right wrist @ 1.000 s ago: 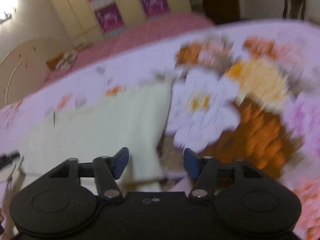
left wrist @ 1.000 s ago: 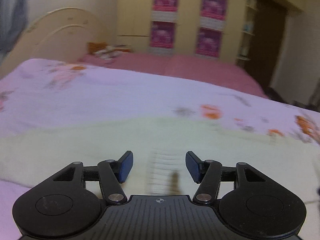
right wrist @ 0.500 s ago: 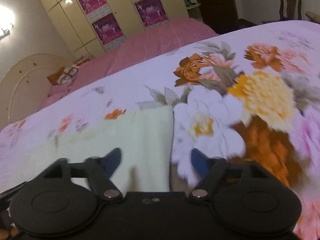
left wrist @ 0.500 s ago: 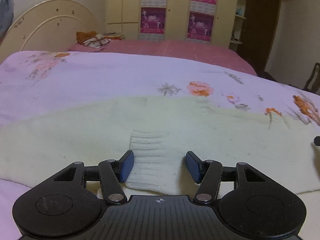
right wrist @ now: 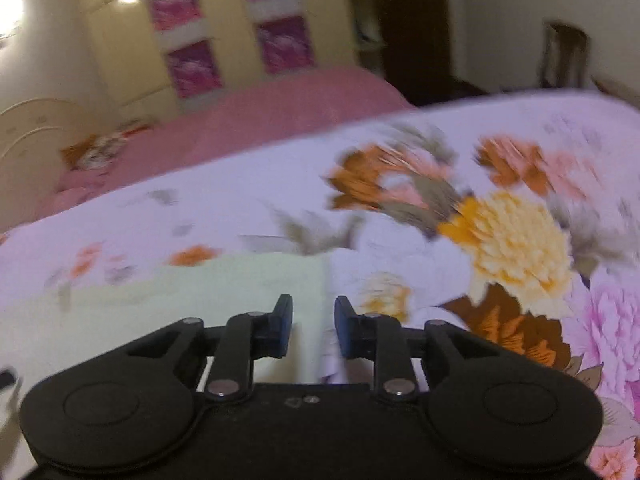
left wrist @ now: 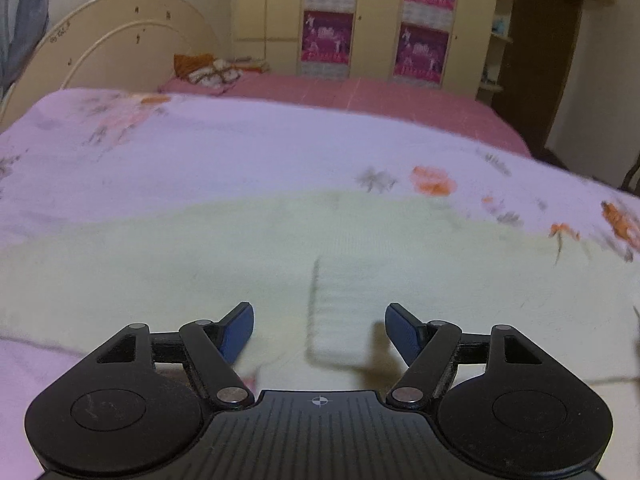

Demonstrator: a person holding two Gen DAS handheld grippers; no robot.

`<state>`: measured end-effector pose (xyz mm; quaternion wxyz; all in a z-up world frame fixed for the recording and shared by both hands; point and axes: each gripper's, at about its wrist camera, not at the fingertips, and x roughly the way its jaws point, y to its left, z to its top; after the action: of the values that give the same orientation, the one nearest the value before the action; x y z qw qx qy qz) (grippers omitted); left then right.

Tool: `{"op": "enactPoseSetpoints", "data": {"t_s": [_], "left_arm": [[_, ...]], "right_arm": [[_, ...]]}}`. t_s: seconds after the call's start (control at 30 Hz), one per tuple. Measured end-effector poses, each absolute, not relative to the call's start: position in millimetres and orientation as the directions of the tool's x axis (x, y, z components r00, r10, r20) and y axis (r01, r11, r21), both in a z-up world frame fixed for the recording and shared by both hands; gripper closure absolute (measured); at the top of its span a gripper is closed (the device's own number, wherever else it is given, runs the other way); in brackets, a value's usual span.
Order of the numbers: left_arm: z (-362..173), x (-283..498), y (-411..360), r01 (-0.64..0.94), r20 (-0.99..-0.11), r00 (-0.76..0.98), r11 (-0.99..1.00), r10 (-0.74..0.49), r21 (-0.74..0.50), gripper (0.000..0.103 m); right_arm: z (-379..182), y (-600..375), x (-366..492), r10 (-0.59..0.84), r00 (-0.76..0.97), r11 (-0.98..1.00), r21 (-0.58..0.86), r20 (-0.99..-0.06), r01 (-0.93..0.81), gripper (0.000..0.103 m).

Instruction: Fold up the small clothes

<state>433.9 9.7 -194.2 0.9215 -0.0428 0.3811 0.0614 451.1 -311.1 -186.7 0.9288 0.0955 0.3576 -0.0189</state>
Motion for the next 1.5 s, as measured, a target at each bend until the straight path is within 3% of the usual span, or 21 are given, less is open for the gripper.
{"op": "enactPoseSetpoints", "data": {"t_s": [0.1, 0.17, 0.4, 0.73, 0.93, 1.0, 1.03, 1.07, 1.3, 1.33, 1.37, 1.4, 1.5], "left_arm": [[-195.7, 425.9, 22.2, -0.164, -0.731, 0.679, 0.985, 0.075, -0.052, 0.03], [-186.6, 415.6, 33.0, -0.194, -0.726, 0.683, 0.978, 0.08, -0.074, 0.031], [-173.1, 370.5, 102.8, -0.352, -0.734, 0.665, 0.924, 0.138, -0.146, 0.03], [-199.4, 318.8, 241.9, -0.6, -0.739, 0.652, 0.712, 0.17, -0.365, 0.031], [-219.9, 319.7, 289.9, -0.611, -0.696, 0.707, 0.603, 0.126, -0.512, 0.031], [-226.2, 326.5, 298.1, -0.605, -0.677, 0.725, 0.59, 0.128, -0.535, 0.039], [-230.0, 330.6, 303.0, -0.613, -0.677, 0.723, 0.58, 0.137, -0.537, 0.054], [-234.7, 333.5, 308.9, -0.617, -0.672, 0.727, 0.564, 0.141, -0.549, 0.062], [-248.5, 354.8, 341.4, -0.585, -0.607, 0.782, 0.501, 0.141, -0.638, 0.063], [-248.5, 354.2, 339.5, -0.585, -0.601, 0.785, 0.494, 0.147, -0.643, 0.067], [-249.5, 356.8, 339.7, -0.59, -0.603, 0.783, 0.488, 0.152, -0.643, 0.085], [-251.3, 358.4, 341.1, -0.602, -0.614, 0.774, 0.478, 0.152, -0.64, 0.092], [-248.5, 358.6, 340.0, -0.603, -0.603, 0.779, 0.465, 0.169, -0.649, 0.094]], "right_arm": [[-206.7, -288.5, 444.5, -0.002, 0.686, 0.999, 0.03, -0.728, 0.036, 0.076], [-205.9, -288.4, 439.7, -0.015, 0.678, 0.999, 0.024, -0.734, 0.049, 0.076], [-174.3, -253.9, 422.9, 0.171, 0.712, 0.978, 0.202, -0.681, -0.041, 0.056], [-182.0, -156.4, 415.7, 0.306, 0.654, 0.952, 0.231, -0.692, -0.201, 0.056], [-182.0, -124.8, 417.3, 0.323, 0.638, 0.946, 0.226, -0.699, -0.233, 0.055], [-183.2, -120.4, 422.4, 0.321, 0.64, 0.947, 0.222, -0.698, -0.233, 0.055], [-183.5, -117.6, 424.0, 0.319, 0.639, 0.947, 0.22, -0.699, -0.232, 0.055], [-184.0, -114.1, 425.7, 0.317, 0.64, 0.948, 0.218, -0.7, -0.231, 0.055], [-194.1, -98.9, 435.7, 0.29, 0.641, 0.957, 0.197, -0.711, -0.215, 0.055], [-196.1, -97.4, 436.5, 0.289, 0.637, 0.957, 0.198, -0.715, -0.212, 0.055], [-198.1, -95.4, 437.0, 0.286, 0.634, 0.958, 0.197, -0.718, -0.209, 0.055], [-199.2, -94.1, 436.6, 0.284, 0.634, 0.958, 0.196, -0.72, -0.208, 0.055], [-199.6, -91.1, 436.1, 0.276, 0.636, 0.96, 0.181, -0.721, -0.213, 0.055]]}}
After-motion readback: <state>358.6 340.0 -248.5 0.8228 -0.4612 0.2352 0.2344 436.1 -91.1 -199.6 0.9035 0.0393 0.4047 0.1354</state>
